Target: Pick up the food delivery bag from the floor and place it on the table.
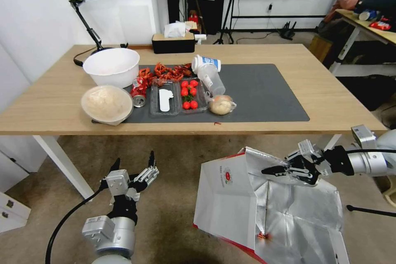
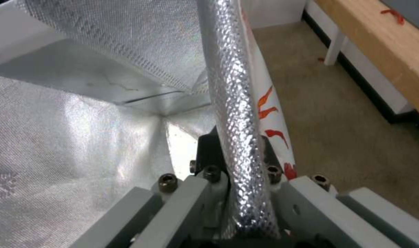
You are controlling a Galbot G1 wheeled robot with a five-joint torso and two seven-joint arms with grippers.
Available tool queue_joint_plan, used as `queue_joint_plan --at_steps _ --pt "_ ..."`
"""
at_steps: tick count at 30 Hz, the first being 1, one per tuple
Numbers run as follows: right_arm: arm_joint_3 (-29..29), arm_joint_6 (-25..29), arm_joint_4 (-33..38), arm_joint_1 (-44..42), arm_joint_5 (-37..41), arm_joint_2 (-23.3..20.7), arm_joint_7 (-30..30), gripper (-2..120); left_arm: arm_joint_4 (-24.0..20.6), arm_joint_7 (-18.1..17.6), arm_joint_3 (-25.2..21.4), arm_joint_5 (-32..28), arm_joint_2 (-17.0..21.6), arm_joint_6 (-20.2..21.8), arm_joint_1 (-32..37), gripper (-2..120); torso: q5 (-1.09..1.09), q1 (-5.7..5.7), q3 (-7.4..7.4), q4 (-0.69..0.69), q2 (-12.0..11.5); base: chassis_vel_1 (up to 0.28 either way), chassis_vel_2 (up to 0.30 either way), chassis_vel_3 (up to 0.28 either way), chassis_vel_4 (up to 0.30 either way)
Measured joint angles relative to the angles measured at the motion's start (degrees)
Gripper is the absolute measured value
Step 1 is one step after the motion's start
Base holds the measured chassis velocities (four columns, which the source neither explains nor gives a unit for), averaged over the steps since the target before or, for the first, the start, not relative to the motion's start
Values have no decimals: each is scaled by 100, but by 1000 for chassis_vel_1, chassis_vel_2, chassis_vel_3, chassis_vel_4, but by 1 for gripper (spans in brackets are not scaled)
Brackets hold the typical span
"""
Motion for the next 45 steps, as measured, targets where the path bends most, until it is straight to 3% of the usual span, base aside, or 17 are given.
queue_joint_plan --at_steps 18,39,45 --pt "2 5 2 -4 -1 10 2 0 -17 5 -4 4 6 6 8 100 0 184 248 0 433 0 0 0 0" --pt "4 -1 16 2 13 -4 23 0 4 28 -31 -20 5 -61 8 100 0 470 623 0 1095 0 0 0 0" --pt "4 -1 16 -12 13 -11 25 0 -10 70 -27 -68 -1 -79 54 100 0 509 660 1 1169 0 0 0 0"
